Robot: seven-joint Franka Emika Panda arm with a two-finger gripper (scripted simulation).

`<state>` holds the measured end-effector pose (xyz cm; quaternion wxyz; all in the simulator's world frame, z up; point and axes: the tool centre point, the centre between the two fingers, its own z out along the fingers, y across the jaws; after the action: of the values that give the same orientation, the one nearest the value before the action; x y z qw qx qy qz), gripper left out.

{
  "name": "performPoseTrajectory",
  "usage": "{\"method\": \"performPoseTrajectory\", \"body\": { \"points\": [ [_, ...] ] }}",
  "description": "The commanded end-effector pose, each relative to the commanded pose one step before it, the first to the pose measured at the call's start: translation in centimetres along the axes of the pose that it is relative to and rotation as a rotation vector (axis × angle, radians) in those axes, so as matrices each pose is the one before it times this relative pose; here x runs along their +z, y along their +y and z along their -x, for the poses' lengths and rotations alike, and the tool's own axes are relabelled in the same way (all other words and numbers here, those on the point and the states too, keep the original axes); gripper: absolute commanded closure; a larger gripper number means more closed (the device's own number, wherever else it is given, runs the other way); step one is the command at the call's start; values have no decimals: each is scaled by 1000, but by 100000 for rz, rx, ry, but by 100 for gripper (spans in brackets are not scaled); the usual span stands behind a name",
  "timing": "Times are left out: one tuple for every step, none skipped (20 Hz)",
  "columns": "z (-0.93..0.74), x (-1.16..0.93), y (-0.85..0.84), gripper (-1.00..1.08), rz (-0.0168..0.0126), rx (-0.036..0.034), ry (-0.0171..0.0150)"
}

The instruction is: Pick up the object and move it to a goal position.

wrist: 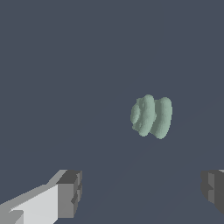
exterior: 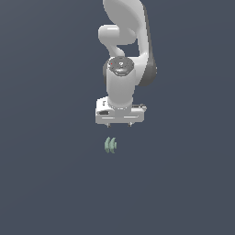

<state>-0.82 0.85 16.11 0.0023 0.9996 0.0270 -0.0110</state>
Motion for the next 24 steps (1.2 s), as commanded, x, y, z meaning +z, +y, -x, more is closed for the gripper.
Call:
{"method": "performPoseTrajectory", "body": {
  "points": [
    [0, 0, 1, -92, 0, 0, 0],
    [-23, -34, -57, -92, -33, -118, 64],
    [-65, -103, -172, -92, -108, -357, 194],
    [-108, -167, -278, -92, -174, -578, 314],
    [-149, -232, -387, -92, -242, -802, 435],
    [-191, -295, -493, -92, -308, -1022, 554],
    [-211, -324, -544, -92, -339, -1126, 609],
    [-172, -259, -437, -92, -272, -904, 489],
    [-127, -191, -323, -92, -200, -667, 360],
    [-82, -121, -205, -92, -127, -424, 228],
    [-35, -53, -90, -92, -56, -186, 100],
    [11, 17, 28, -92, 18, 59, -32],
    [45, 67, 114, -92, 70, 235, -126],
    [6, 37, 47, -92, 20, 112, -38],
    [-32, 61, 52, -92, -8, 154, 6],
    [-52, 103, 83, -92, -11, 253, 8],
    [-67, 151, 132, -92, -8, 384, -3],
    [-81, 200, 177, -92, -1, 507, -15],
    [-96, 248, 222, -92, 5, 631, -24],
    [-111, 296, 267, -92, 11, 752, -33],
    [-126, 342, 308, -92, 19, 866, -39],
    [-140, 387, 345, -92, 27, 969, -43],
    [-157, 435, 385, -92, 36, 1078, -44],
    [-172, 483, 425, -92, 48, 1187, -46]
  ]
}}
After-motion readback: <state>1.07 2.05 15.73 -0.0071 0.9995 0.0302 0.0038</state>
